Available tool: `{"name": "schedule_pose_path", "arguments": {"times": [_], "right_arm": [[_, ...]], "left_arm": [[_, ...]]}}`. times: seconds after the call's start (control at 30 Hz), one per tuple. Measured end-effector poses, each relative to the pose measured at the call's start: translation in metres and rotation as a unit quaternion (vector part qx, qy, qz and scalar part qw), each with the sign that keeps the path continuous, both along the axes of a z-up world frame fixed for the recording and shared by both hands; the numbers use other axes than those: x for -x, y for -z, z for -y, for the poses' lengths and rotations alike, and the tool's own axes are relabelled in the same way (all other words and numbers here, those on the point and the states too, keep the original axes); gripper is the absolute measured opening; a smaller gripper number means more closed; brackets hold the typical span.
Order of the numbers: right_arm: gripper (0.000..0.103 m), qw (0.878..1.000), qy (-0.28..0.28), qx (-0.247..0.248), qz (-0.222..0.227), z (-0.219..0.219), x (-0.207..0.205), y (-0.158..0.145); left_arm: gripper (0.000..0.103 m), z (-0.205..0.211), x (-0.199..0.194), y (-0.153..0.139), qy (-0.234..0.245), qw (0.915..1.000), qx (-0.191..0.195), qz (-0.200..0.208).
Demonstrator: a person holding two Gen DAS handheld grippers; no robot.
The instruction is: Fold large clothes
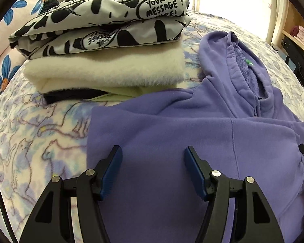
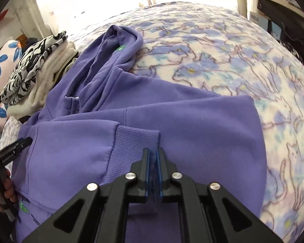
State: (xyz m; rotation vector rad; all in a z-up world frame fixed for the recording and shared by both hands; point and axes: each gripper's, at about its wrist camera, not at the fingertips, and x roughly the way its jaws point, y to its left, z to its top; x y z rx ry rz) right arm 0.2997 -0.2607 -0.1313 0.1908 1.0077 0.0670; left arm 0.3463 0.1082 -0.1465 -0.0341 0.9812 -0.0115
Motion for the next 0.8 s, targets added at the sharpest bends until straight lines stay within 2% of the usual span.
{"name": "schedule_pose_path", "arguments": {"times": [0.2, 0.43, 0.53, 0.67, 0.8], "right_arm": [[0.008, 1.0, 0.022, -0.017, -0.011, 0.009, 0.021, -0.003], [0.009, 0.999, 0.027, -0.024, -0.017, 0.015, 0.065, -0.009], [0.009, 0.999, 0.028, -0.03, -0.016, 0.017, 0.089, -0.012], [0.009, 0.999, 0.029, -0.032, -0.018, 0.018, 0.119, -0.012], [0.009, 0.999, 0.028, -0.035, -0.025, 0.018, 0.145, -0.009]], "left_arm": [[0.063, -0.005, 0.031, -0.006, 0.0, 0.9999, -0.004, -0.011], [0.063, -0.008, 0.076, -0.015, -0.006, 0.9999, -0.004, -0.012], [0.063, -0.015, 0.106, -0.018, -0.014, 0.9996, 0.014, -0.018], [0.063, -0.02, 0.143, -0.018, -0.021, 0.9996, 0.011, -0.018], [0.063, -0.027, 0.173, -0.018, -0.026, 0.999, 0.026, -0.025]]}}
